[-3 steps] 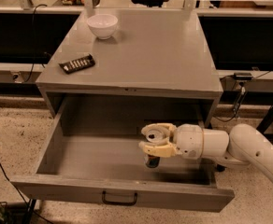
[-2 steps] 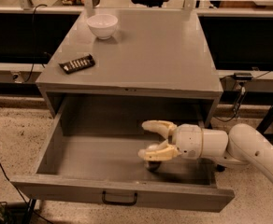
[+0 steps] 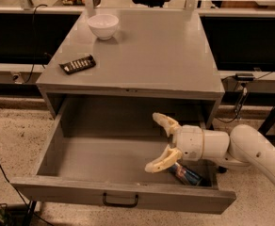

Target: Place redbull can into top drawer

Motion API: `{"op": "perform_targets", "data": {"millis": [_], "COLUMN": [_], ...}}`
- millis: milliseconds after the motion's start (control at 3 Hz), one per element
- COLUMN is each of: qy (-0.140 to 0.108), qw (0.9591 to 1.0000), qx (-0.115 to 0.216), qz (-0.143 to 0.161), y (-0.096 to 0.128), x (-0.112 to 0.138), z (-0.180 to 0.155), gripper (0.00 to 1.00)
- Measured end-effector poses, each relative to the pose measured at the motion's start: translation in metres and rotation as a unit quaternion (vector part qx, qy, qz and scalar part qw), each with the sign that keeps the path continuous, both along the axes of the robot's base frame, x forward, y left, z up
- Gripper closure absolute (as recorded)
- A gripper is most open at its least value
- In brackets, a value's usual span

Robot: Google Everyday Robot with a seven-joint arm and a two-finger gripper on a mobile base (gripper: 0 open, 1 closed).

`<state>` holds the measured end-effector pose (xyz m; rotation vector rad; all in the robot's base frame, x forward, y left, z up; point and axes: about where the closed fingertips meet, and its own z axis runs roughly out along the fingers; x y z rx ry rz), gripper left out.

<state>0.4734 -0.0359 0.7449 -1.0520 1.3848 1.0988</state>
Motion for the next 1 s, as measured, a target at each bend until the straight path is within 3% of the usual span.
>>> {"op": "perform_targets", "data": {"millis": [333, 667, 1000], "qy": [-0.013, -0.040, -0.076], "qw": [0.9999, 0.9992, 0.9971], "qx": [-0.009, -0.004, 0.010], "qz": [0.007, -0.005, 0.003], "y": [-0.006, -0.043, -0.077], "x": [-0.001, -0.004, -0.009], "z": [0.010, 0.029, 0.040], "gripper": [0.00, 0.00, 0.00]}}
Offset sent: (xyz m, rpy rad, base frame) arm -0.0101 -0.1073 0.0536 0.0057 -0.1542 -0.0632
